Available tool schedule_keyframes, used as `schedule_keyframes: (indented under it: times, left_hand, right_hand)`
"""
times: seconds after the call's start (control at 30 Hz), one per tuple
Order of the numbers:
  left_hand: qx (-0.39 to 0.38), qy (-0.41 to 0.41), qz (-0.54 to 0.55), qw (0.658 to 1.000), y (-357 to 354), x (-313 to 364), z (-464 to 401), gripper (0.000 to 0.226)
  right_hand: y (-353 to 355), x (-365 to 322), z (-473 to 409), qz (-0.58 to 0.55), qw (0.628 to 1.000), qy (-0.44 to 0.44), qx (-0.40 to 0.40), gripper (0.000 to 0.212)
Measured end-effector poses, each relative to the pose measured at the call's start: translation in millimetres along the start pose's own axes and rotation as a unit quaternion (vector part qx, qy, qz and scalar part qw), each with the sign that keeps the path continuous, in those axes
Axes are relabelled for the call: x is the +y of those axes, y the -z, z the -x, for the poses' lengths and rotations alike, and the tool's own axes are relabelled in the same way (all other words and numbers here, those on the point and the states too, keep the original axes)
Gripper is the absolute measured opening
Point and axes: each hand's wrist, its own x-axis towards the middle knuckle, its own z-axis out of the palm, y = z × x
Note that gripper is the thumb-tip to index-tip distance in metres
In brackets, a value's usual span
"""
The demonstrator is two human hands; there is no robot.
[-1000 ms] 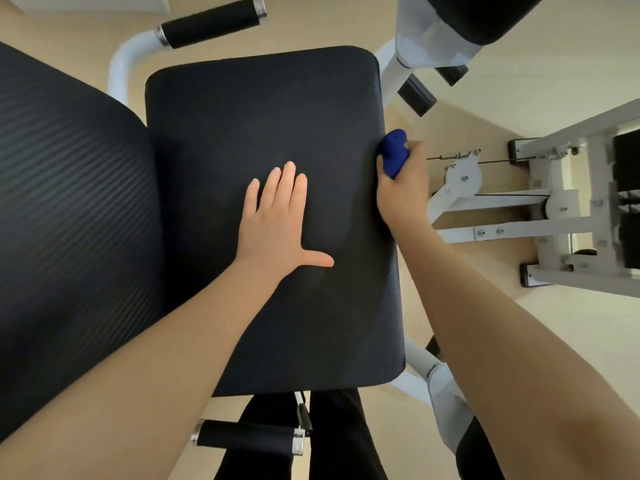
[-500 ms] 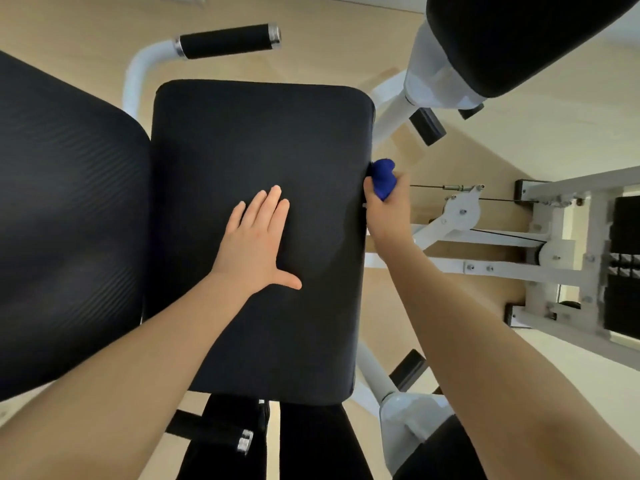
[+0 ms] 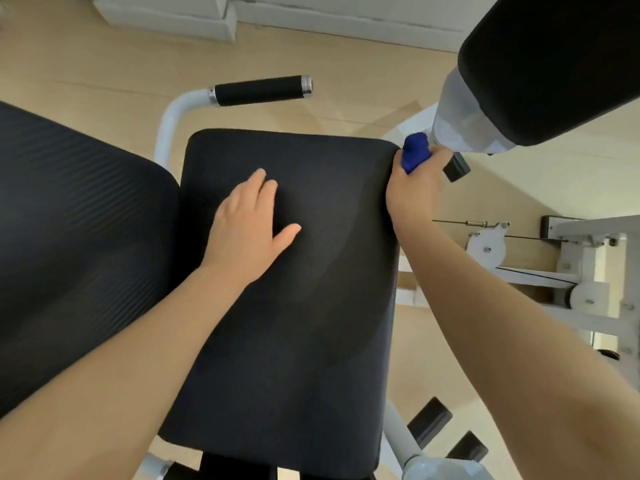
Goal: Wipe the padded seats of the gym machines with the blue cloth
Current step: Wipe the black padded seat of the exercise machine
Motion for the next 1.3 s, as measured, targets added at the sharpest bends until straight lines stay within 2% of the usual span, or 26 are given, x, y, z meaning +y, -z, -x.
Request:
schedule_keyframes:
  times: [0.03,0.07,0.13,0.17,0.23,0.3,0.47,0.6,0.7,0.83,0.93,1.0,1.13,1.23,1.3]
  left_hand:
    - [-0.006,0.028,-0.001,1.000,2,-6,-8,0.074]
    - [-0.017,0.059,0.003,0.998,4,-12,-16,0.079]
    - [-0.041,0.125,0.040,0.990,6,-22,-30,0.092]
    - [-0.049,0.154,0.062,0.985,6,-26,-36,0.099]
    - [-0.067,0.199,0.076,0.975,2,-35,-43,0.109]
    - [-0.090,0.225,0.060,0.969,-2,-42,-44,0.113]
    - [-0.099,0.224,0.050,0.968,-9,-48,-46,0.117]
    - [-0.090,0.230,0.025,0.969,-16,-47,-48,0.116]
    - [-0.090,0.223,0.008,0.971,-18,-47,-47,0.109]
    - [-0.102,0.224,-0.007,0.969,-17,-46,-50,0.109]
    - [-0.106,0.246,0.041,0.963,-14,-44,-51,0.115]
    - [-0.102,0.252,0.074,0.959,-12,-43,-49,0.116]
    - [-0.089,0.254,0.093,0.959,-11,-43,-48,0.114]
    - [-0.083,0.262,0.141,0.951,-8,-46,-47,0.107]
    - [-0.036,0.244,0.177,0.953,-6,-47,-39,0.089]
  right_hand:
    - [-2,-6,-4,0.003,1.000,-0.001,-0.003,0.020]
    - [-4,-11,-9,0.011,1.000,0.005,-0.014,0.032]
    - [-7,-27,-18,0.077,0.992,0.065,-0.071,0.049]
    - [-13,-37,-22,0.130,0.980,0.112,-0.105,0.046]
    - [-41,-56,-23,0.241,0.932,0.203,-0.181,0.036]
    - [-79,-68,-12,0.320,0.877,0.255,-0.251,0.030]
    - [-142,-74,2,0.298,0.848,0.307,-0.311,0.026]
    - [-182,-80,10,0.305,0.841,0.311,-0.322,0.029]
    - [-204,-88,20,0.315,0.812,0.342,-0.354,0.023]
    - [-200,-87,22,0.332,0.792,0.373,-0.351,0.035]
    - [-163,-83,7,0.353,0.791,0.370,-0.335,0.040]
    - [-126,-76,-6,0.391,0.784,0.378,-0.298,0.038]
    - [-57,-66,-15,0.529,0.734,0.379,-0.192,0.033]
    - [-24,-68,-16,0.559,0.742,0.350,-0.123,0.035]
    - [-12,-72,-7,0.554,0.741,0.367,-0.098,0.038]
